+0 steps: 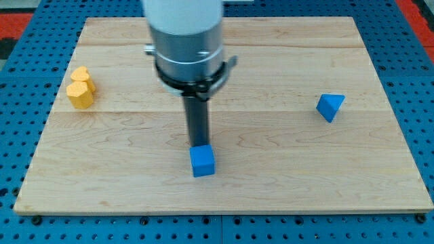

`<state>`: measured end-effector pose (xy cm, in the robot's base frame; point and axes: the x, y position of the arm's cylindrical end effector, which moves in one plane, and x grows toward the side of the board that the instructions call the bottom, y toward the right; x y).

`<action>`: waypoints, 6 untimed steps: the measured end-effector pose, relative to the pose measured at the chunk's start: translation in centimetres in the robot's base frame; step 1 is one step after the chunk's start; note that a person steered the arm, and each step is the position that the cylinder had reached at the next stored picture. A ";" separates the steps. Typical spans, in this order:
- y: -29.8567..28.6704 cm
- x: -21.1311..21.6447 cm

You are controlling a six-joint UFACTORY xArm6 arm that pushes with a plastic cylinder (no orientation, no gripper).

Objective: Point your arm to the blue triangle

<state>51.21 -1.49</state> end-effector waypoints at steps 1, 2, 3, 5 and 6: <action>3.2 -0.3; 4.9 -0.9; 9.1 -1.2; 29.0 -2.2; 29.7 -7.9</action>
